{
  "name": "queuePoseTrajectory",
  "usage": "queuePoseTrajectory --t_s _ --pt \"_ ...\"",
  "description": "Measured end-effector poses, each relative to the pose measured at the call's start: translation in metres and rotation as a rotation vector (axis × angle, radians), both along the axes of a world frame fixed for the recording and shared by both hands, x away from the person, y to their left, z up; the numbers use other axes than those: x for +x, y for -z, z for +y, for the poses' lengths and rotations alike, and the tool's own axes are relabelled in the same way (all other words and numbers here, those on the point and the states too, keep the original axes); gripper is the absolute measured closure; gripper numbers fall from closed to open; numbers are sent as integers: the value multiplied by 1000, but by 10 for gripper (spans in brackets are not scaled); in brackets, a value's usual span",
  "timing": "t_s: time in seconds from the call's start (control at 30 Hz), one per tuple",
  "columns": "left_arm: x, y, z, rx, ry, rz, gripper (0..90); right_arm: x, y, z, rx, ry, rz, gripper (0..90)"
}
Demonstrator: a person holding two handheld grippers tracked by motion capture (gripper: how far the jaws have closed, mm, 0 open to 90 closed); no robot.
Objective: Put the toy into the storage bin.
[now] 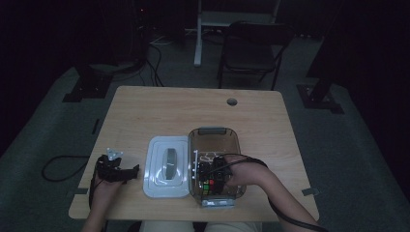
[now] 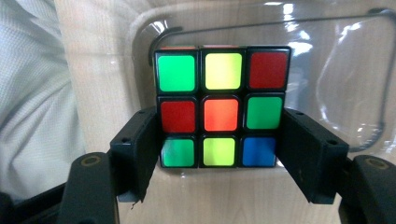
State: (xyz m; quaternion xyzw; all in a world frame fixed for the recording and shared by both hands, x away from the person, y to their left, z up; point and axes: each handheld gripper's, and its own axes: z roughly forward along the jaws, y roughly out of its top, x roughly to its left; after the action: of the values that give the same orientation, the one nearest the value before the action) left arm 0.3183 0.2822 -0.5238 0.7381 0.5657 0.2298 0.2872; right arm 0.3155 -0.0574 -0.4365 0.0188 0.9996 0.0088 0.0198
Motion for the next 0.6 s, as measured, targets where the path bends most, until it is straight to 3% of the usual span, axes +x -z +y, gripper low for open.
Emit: queuePoseTrajectory --t_s 0.13,0.17,0.33,0.43,0.47,0.5,0.53,0.6 --pt "0 0 0 0 0 -1 7 -1 -4 -3 27 0 -4 321" --pt "0 0 0 0 0 0 7 -1 -10 -9 65 12 -15 304" --pt "0 0 0 0 0 0 7 0 -18 -17 114 48 -41 296" --pt "0 0 0 0 1 0 7 2 -28 -30 217 86 -38 272" --pt "0 0 0 0 0 0 7 2 -28 -30 217 86 -38 272" --pt "0 0 0 0 0 0 7 3 -33 -37 279 119 -51 261" --pt "0 0 0 0 0 0 7 3 -33 -37 279 119 -51 261" --pt "0 0 0 0 0 -1 7 4 -36 -45 337 152 -75 237"
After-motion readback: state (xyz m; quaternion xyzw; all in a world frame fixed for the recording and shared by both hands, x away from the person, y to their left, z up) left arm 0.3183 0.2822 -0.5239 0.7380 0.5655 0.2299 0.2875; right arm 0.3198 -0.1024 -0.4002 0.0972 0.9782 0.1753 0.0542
